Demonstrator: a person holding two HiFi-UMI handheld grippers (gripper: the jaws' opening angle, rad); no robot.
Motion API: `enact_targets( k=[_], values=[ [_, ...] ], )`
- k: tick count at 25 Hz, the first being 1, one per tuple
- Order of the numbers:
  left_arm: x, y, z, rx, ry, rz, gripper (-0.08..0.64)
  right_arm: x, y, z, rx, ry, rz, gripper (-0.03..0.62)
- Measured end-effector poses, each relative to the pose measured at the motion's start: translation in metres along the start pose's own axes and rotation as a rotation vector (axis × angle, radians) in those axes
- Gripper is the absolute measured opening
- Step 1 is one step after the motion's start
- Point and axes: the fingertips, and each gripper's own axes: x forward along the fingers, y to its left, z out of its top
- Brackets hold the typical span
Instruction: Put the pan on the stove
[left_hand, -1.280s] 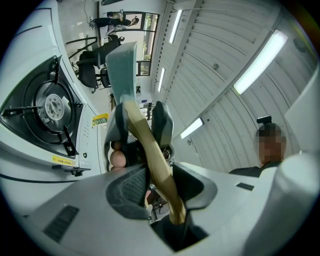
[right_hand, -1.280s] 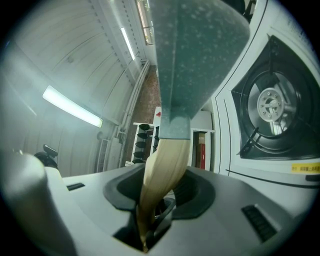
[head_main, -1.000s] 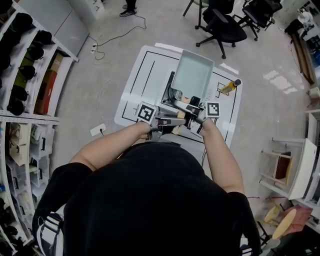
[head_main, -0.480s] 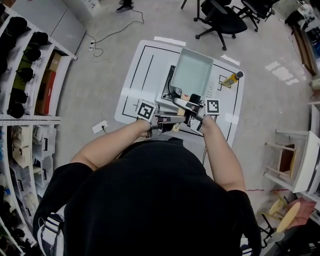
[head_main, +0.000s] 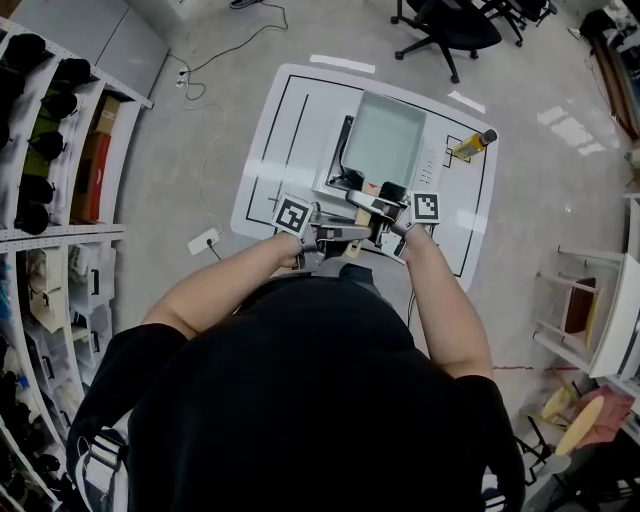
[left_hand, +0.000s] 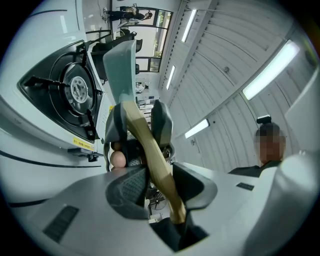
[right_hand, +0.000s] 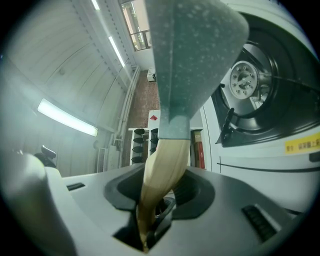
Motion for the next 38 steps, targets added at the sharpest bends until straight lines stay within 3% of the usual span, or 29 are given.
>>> enact_targets(
  k=[30, 38],
  values=[
    [-0.011, 0.047, -0.013, -0.098, 0.016, -0.02, 0.15, -0.009, -0.061, -0.008, 0.097, -0.023, -0.05, 0.137],
    [-0.012, 0.056, -0.019, -0.092, 0.031, -0.011, 0.147, -0.011, -0.067, -0.01, 0.089, -0.021, -0.041, 0.135]
  ],
)
